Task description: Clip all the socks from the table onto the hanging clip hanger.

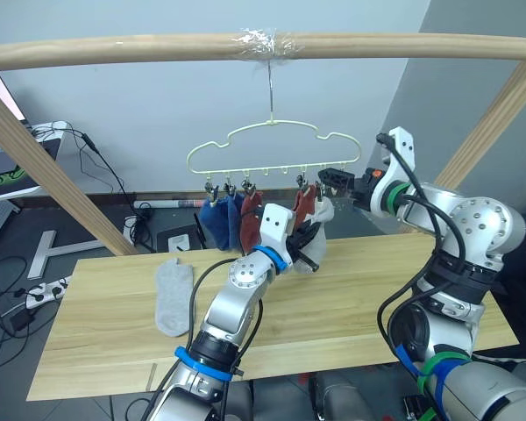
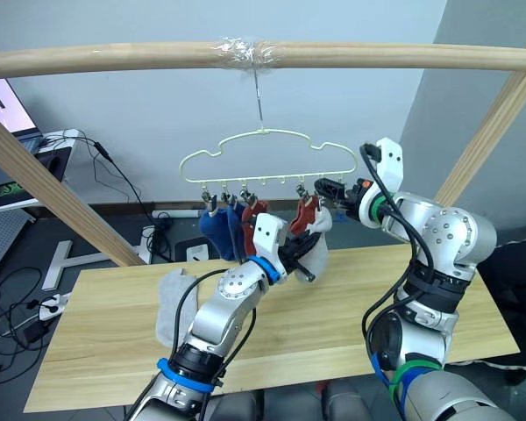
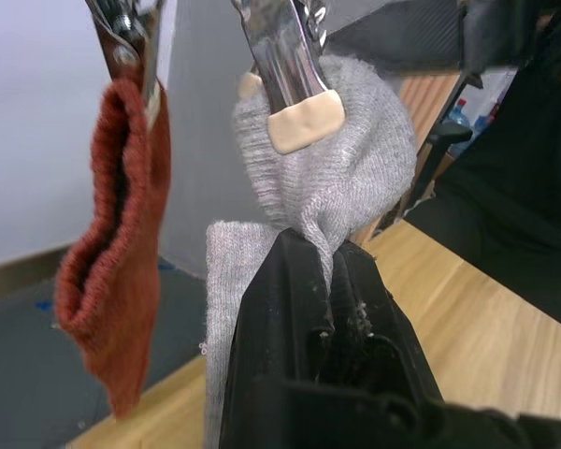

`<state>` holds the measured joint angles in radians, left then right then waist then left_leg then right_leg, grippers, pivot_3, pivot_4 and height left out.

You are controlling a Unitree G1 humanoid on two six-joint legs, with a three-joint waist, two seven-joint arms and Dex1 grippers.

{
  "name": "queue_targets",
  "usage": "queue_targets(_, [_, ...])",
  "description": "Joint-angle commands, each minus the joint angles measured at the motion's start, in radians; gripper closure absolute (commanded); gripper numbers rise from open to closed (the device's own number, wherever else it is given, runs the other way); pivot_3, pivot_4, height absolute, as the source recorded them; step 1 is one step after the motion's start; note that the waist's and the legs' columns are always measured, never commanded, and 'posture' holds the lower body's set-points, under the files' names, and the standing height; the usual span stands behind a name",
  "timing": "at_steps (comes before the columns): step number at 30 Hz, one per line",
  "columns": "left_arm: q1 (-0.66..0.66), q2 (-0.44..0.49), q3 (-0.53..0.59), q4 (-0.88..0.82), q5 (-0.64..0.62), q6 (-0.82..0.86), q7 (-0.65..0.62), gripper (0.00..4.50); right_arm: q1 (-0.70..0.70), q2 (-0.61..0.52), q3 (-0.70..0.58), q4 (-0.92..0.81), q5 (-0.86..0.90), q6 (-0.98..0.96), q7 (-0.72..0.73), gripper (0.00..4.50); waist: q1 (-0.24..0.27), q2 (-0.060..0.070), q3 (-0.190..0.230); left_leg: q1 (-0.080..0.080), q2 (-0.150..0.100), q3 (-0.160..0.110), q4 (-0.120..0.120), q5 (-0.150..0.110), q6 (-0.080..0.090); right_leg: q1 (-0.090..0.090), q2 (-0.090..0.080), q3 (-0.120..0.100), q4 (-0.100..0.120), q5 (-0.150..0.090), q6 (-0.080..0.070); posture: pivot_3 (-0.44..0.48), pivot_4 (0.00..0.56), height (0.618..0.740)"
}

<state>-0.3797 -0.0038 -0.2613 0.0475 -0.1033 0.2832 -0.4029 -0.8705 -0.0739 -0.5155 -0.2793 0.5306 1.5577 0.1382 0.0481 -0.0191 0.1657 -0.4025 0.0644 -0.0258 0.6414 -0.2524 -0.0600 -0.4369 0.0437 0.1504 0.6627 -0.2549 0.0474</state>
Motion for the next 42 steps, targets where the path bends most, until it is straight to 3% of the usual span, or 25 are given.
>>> queue_targets(1, [-0.014, -0.042, 0.037, -0.021, -0.094, 0.089, -0.025, 3.73, 0.120, -0.056, 0.106, -0.222, 0.033, -0.079, 0.044, 0.00, 0.003, 0.000, 0.000, 0.000, 0.000, -0.001, 0.000, 0.000, 0.000, 0.001, 0.000, -0.001, -0.001, -0.001, 0.002, 0.179, 0.176, 0.740])
queue_targets(6, [0.002, -0.016, 0.054, -0.035, -0.133, 0.166, -0.059, 2.22, 0.307, -0.051, 0.201, -0.348, -0.005, -0.209, 0.014, 0.00, -0.010, -0.001, 0.000, 0.000, 0.000, -0.001, -0.001, 0.000, 0.000, 0.001, 0.000, 0.000, -0.002, -0.003, 0.005, 0.172, 0.176, 0.740])
queue_targets(9, [0.031, 0.054, 0.055, -0.080, -0.133, 0.181, -0.097, 1.37, 0.407, 0.003, 0.232, -0.372, -0.039, -0.297, -0.031, 0.00, -0.031, -0.001, 0.000, 0.001, 0.000, -0.001, -0.001, 0.000, 0.000, 0.000, 0.000, 0.000, 0.000, -0.003, 0.005, 0.169, 0.175, 0.740])
queue_targets(13, [0.049, 0.147, 0.091, -0.167, -0.151, 0.188, -0.137, 0.13, 0.530, -0.044, 0.362, -0.381, -0.138, -0.482, -0.035, 0.00, -0.040, -0.001, 0.002, 0.001, 0.000, -0.001, -0.001, 0.000, 0.000, 0.000, 0.000, 0.000, 0.000, -0.003, 0.005, 0.181, 0.175, 0.740])
queue_targets(14, [0.048, 0.171, 0.100, -0.189, -0.154, 0.183, -0.148, 0.03, 0.547, -0.049, 0.383, -0.378, -0.160, -0.523, -0.044, 0.00, -0.040, -0.001, 0.003, 0.001, 0.000, -0.001, -0.001, 0.000, 0.000, 0.000, 0.000, 0.000, 0.000, -0.003, 0.005, 0.181, 0.175, 0.740])
queue_targets(17, [0.038, 0.256, 0.153, -0.267, -0.184, 0.177, -0.197, 0.03, 0.596, -0.075, 0.464, -0.365, -0.256, -0.665, -0.069, 0.00, -0.041, -0.002, 0.004, 0.001, 0.000, 0.000, 0.000, 0.000, 0.000, 0.000, 0.000, 0.000, 0.000, -0.003, 0.005, 0.188, 0.173, 0.740])
queue_targets(20, [0.019, 0.323, 0.192, -0.304, -0.215, 0.176, -0.241, 0.00, 0.619, -0.084, 0.520, -0.337, -0.335, -0.772, -0.096, 0.56, -0.040, -0.002, 0.004, 0.001, 0.000, 0.000, -0.001, 0.000, 0.000, 0.000, 0.000, 0.000, 0.000, -0.003, 0.005, 0.198, 0.176, 0.740])
queue_targets(22, [0.010, 0.362, 0.214, -0.330, -0.236, 0.170, -0.271, 0.00, 0.622, -0.079, 0.555, -0.313, -0.377, -0.819, -0.113, 1.21, -0.039, -0.003, 0.005, 0.001, 0.000, 0.000, -0.001, 0.000, 0.000, 0.000, 0.000, 0.000, 0.000, -0.003, 0.005, 0.207, 0.174, 0.740])
queue_targets(25, [0.004, 0.397, 0.246, -0.381, -0.279, 0.166, -0.304, 0.00, 0.608, -0.051, 0.581, -0.275, -0.411, -0.871, -0.135, 1.21, -0.038, -0.006, 0.007, 0.001, 0.000, 0.000, -0.001, 0.000, 0.000, 0.000, 0.000, 0.000, -0.001, -0.003, 0.005, 0.215, 0.173, 0.740])
queue_targets(27, [0.014, 0.414, 0.253, -0.412, -0.298, 0.152, -0.326, 0.00, 0.603, -0.034, 0.583, -0.256, -0.421, -0.895, -0.140, 1.50, -0.035, -0.007, 0.009, 0.001, 0.001, 0.000, -0.001, 0.000, 0.000, 0.000, 0.000, 0.000, -0.001, -0.003, 0.005, 0.219, 0.173, 0.740])
queue_targets(31, [0.032, 0.442, 0.266, -0.448, -0.316, 0.132, -0.344, 0.00, 0.587, -0.011, 0.581, -0.216, -0.438, -0.926, -0.145, 2.78, -0.024, -0.007, 0.009, 0.001, 0.001, 0.000, -0.001, 0.000, 0.000, 0.000, 0.000, 0.000, -0.001, -0.004, 0.005, 0.223, 0.171, 0.740])
queue_targets(42, [0.015, 0.456, 0.273, -0.481, -0.347, 0.131, -0.331, 0.00, 0.458, 0.015, 0.549, -0.017, -0.461, -1.016, -0.148, 2.78, -0.022, -0.007, 0.010, 0.001, 0.001, 0.000, -0.001, 0.000, 0.000, -0.001, 0.000, 0.000, 0.000, -0.003, 0.004, 0.244, 0.167, 0.740])
